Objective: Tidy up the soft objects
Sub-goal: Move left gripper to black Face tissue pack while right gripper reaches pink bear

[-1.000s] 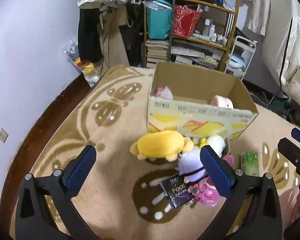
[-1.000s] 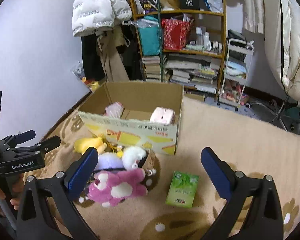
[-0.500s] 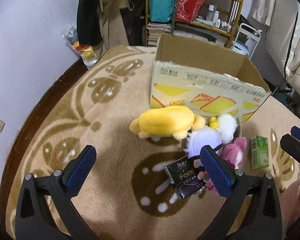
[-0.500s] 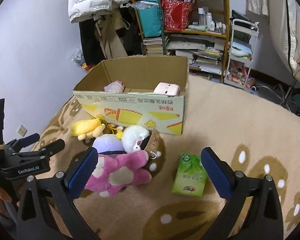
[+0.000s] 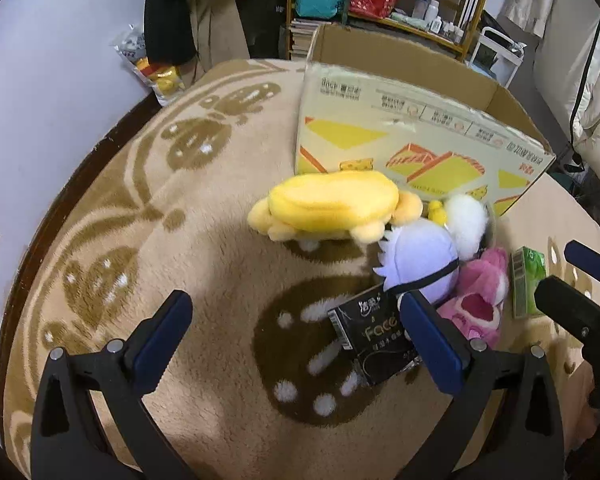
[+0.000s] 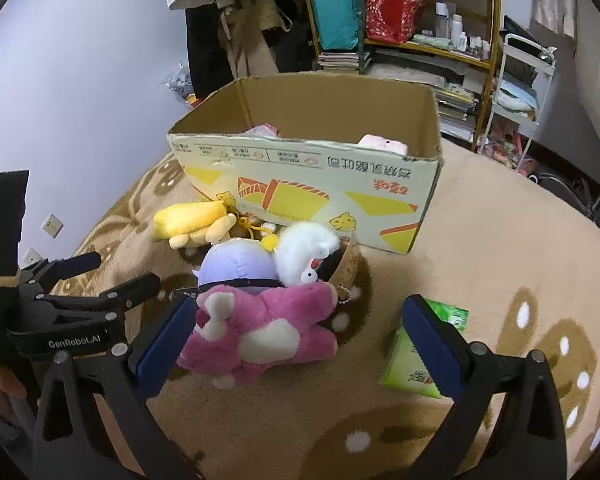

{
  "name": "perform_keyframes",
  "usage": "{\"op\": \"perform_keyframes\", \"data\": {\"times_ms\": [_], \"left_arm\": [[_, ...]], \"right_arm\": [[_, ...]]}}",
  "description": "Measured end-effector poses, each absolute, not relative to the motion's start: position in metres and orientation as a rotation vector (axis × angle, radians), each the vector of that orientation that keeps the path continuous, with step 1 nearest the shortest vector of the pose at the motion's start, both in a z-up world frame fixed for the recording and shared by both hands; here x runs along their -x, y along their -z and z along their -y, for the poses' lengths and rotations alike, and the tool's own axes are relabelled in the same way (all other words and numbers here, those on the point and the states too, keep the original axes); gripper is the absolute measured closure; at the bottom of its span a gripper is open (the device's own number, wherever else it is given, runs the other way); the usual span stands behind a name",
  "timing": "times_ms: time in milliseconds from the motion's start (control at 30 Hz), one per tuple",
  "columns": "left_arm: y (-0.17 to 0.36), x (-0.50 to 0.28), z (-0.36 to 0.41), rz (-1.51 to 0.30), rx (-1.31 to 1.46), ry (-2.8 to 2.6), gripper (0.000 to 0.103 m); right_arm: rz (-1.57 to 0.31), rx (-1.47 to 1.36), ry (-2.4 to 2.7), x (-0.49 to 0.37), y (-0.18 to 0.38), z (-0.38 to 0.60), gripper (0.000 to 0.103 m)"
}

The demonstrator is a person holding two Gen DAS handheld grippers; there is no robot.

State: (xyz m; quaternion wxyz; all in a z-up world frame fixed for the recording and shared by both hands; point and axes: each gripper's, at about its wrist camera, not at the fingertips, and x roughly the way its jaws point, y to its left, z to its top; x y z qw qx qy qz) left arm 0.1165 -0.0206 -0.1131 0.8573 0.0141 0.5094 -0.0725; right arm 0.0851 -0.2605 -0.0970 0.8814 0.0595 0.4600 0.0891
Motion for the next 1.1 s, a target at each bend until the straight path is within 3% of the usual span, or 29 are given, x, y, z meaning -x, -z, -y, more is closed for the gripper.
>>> {"op": "perform_keyframes", "data": {"times_ms": [1100], "left_arm": [[0.151, -0.128, 0.034, -1.183, 0.004, 0.249, 0.001]], "right_arm": [[-1.065, -0.234, -0.243, -0.12, 0.143, 0.256, 0.0]]}}
